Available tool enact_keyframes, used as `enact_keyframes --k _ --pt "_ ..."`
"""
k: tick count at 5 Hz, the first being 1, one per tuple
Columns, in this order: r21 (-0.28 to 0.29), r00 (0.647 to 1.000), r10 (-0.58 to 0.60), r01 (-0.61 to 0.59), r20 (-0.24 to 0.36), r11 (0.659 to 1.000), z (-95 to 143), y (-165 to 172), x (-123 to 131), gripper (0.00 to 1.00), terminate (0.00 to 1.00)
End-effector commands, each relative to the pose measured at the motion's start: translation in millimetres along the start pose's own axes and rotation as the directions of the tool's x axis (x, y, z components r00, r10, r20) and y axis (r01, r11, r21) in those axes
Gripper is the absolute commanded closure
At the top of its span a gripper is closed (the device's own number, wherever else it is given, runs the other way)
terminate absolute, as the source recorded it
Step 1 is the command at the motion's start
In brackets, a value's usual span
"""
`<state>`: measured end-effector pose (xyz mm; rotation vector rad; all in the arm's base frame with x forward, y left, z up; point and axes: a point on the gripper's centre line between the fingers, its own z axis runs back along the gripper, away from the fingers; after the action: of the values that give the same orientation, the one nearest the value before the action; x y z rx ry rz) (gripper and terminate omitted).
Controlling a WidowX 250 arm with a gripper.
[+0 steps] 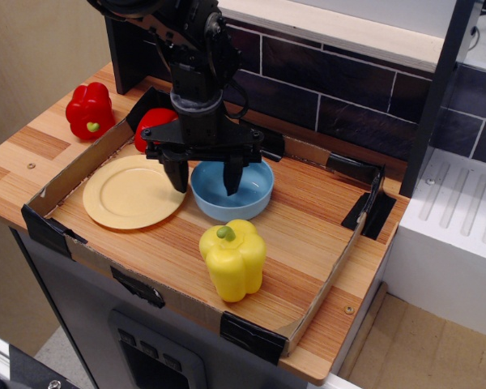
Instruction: Put bowl on plate
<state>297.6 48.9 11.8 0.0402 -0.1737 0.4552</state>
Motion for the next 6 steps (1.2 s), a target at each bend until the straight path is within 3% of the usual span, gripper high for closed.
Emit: enact_keyframes --k 1,3,4,5,6 --pt "-0.030 1.000 0.008 -0.008 0.025 1.000 16.0 2.2 9.3 1.00 0.00" --pt "-0.093 0.998 0.050 -0.048 0.024 0.995 59.2 29.6 10.5 1.00 0.00" --pt "-0.069 0.999 0.051 -0.049 0.018 0.996 70.8 67.1 15.1 1.00 0.00" --pt "-0.021 0.999 0.038 -0.038 -0.023 0.999 66.3 107.9 14.4 1.00 0.00" --pt "-0.002 1.000 0.011 -0.011 0.000 1.000 58.6 123.6 17.2 1.00 0.00"
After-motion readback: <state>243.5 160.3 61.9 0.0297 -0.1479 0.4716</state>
